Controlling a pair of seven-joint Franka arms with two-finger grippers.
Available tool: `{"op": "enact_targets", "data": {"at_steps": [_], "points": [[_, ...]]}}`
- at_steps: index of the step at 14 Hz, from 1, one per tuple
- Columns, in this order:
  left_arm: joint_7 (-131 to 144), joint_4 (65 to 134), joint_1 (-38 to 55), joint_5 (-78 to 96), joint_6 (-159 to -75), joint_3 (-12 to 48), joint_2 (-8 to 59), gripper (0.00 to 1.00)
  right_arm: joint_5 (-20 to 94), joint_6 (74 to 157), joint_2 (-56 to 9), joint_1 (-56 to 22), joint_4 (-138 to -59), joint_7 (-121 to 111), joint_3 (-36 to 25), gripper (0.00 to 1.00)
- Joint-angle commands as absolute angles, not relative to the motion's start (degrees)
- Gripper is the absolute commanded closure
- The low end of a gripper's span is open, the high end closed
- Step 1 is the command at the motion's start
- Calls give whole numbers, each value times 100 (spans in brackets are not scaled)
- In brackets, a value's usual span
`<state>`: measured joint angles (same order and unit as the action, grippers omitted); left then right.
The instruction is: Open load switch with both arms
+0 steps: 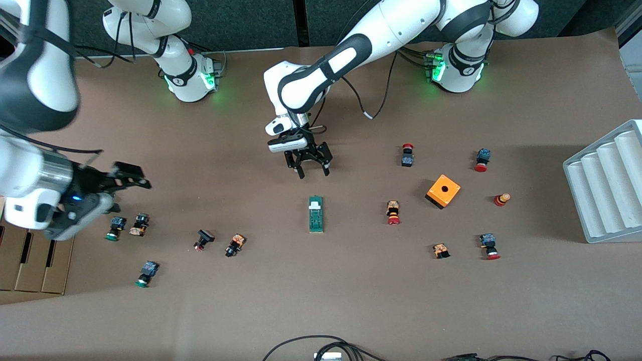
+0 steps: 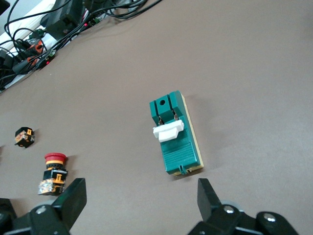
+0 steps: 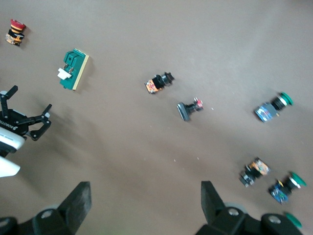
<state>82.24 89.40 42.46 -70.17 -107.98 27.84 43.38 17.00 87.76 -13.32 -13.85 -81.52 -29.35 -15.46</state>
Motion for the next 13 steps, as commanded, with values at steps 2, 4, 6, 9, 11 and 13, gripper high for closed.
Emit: {"op": "enact_targets", "data": {"at_steps": [2, 4, 6, 9, 11, 13], "points": [[6597, 8983, 3920, -6278, -10802, 2777, 3895, 0, 1617, 8455, -1072, -723, -8156, -2874, -1477, 0], [5490, 8913, 3754, -5820, -10802, 2769, 3666, 0, 1460, 8525, -1072, -519, -8139, -2961, -1485, 0], [4452, 8781, 3534, -5180, -10793, 2769, 3464, 0, 1204, 8560, -1081, -501, -8051, -2892, -1494, 0], [3308, 8587, 3218, -4432, -10723, 2769, 3227, 0, 1151, 8999, -1090, -492, -8051, -2079, -1784, 0], [2658, 8587, 2972, -3844, -10513, 2760, 2919, 0, 1134, 9000, -1099, -501, -8051, -1767, -1854, 0], [1981, 8578, 2603, -3211, -10433, 2769, 2682, 0, 1099, 8983, -1107, -510, -8051, -1671, -1907, 0]]}}
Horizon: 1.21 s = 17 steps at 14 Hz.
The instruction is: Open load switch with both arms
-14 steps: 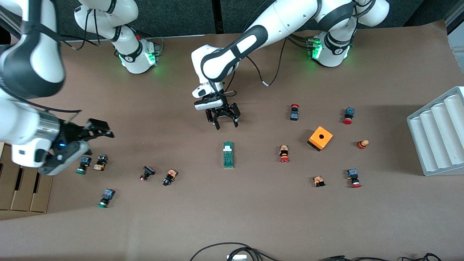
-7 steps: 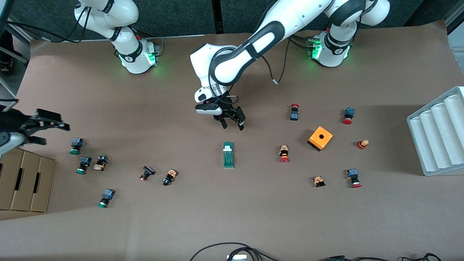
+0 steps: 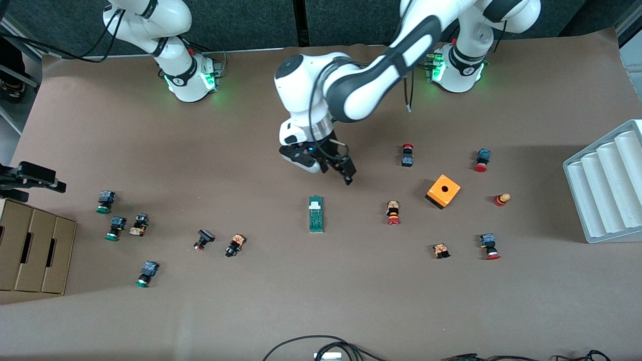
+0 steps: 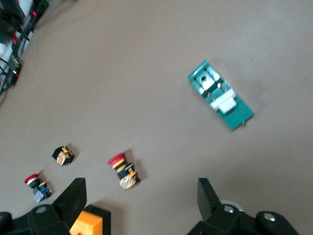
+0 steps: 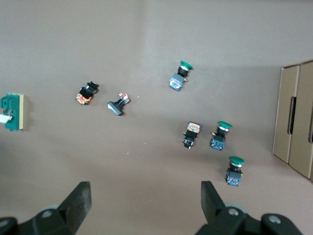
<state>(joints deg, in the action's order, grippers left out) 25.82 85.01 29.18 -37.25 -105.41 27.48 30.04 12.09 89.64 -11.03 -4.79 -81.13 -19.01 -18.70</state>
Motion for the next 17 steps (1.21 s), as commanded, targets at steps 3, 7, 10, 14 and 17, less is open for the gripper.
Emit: {"op": "enact_targets", "data": {"at_steps": [3, 7, 10, 14, 17], "points": [[1767, 8578, 2076, -2323, -10415, 2760, 2304, 0, 634, 8974, -1116, -606, -8051, -882, -1872, 0], [1767, 8220, 1382, -1628, -9960, 2760, 2057, 0, 220, 9123, -941, -600, -8147, -554, -1505, 0], [1775, 7735, 977, -1371, -9450, 2751, 2065, 0, 45, 9088, -897, 523, -8156, 251, -111, 0], [1801, 7471, 160, -741, -9011, 2760, 2039, 0, 183, 9132, -896, 958, -8156, 580, 413, 0], [1767, 7427, -429, -353, -8807, 2751, 1820, 0, 246, 8965, -896, 914, -8148, 388, 413, 0]]}}
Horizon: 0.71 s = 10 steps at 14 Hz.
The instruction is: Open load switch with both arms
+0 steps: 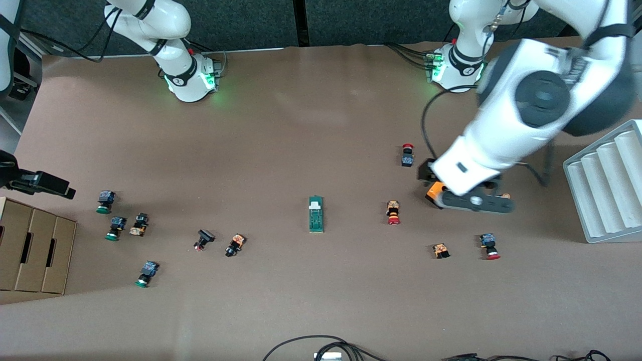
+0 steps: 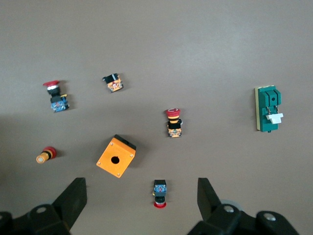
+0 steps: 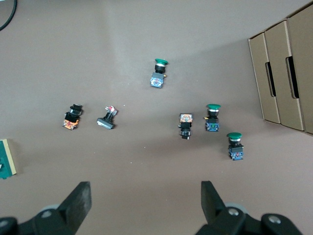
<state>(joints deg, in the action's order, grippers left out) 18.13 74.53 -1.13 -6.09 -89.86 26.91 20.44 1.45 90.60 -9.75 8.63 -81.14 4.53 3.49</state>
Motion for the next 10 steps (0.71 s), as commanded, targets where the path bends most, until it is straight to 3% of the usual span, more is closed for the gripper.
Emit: {"op": "enact_targets", "data": {"at_steps": [1, 8, 10], "points": [[1767, 7435, -579, -282, -8737, 2760, 1793, 0, 246, 8930, -896, 923, -8139, 230, 413, 0], [1259, 7427, -879, -281, -8411, 2725, 1696, 0, 229, 8859, -668, 766, -8156, 1035, 448, 0], [662, 7784, -818, -238, -8489, 2331, 1285, 0, 19, 8755, -720, 730, -8147, 732, 439, 0]]}}
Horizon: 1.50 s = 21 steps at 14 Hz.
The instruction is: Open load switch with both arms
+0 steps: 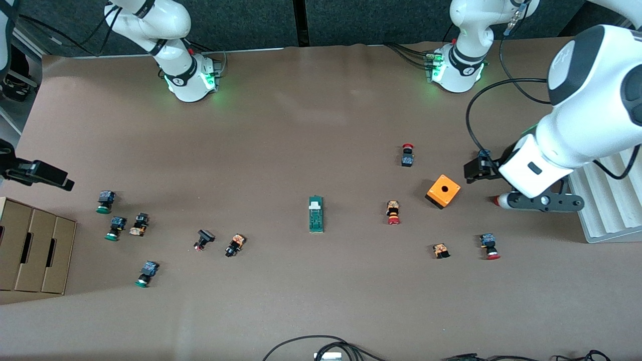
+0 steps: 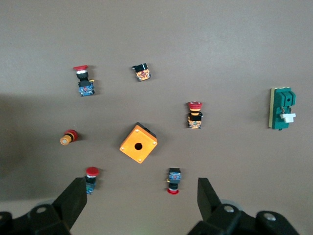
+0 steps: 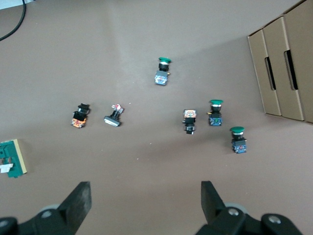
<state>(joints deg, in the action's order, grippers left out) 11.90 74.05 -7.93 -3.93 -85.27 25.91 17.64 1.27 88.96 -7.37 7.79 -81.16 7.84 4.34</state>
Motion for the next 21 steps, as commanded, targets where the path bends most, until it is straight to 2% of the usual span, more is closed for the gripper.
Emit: {"op": "enact_targets", "data": {"at_steps": [1, 3, 4, 6, 7, 11, 13, 21], "points": [[468, 7987, -661, -159, -8516, 2077, 1135, 0, -26, 8719, -721, 738, -8147, 381, 439, 0], [404, 8330, 162, 201, -8709, 859, 854, 0, 9, 8692, -721, 782, -8147, 228, 431, 0], [378, 8697, 419, 341, -8919, 496, 592, 0, 9, 8692, -721, 765, -8147, 237, 431, 0], [378, 9873, 518, 308, -9708, 422, -242, 0, 17, 8684, -738, 712, -8147, 246, 431, 0], [378, 10209, 519, 308, -9921, 413, -464, 0, 35, 8684, -747, 721, -8147, 237, 439, 0], [387, 9976, 483, 299, -9871, 422, -334, 0, -9, 8622, -765, 730, -8147, 167, 439, 0], [378, 9800, 483, 290, -9503, 422, -255, 0, -9, 8622, -765, 729, -8147, 167, 439, 0], [360, 9738, 334, 281, -9422, 466, -202, 0, 53, 8788, -782, 686, -8147, 543, 448, 0]]}}
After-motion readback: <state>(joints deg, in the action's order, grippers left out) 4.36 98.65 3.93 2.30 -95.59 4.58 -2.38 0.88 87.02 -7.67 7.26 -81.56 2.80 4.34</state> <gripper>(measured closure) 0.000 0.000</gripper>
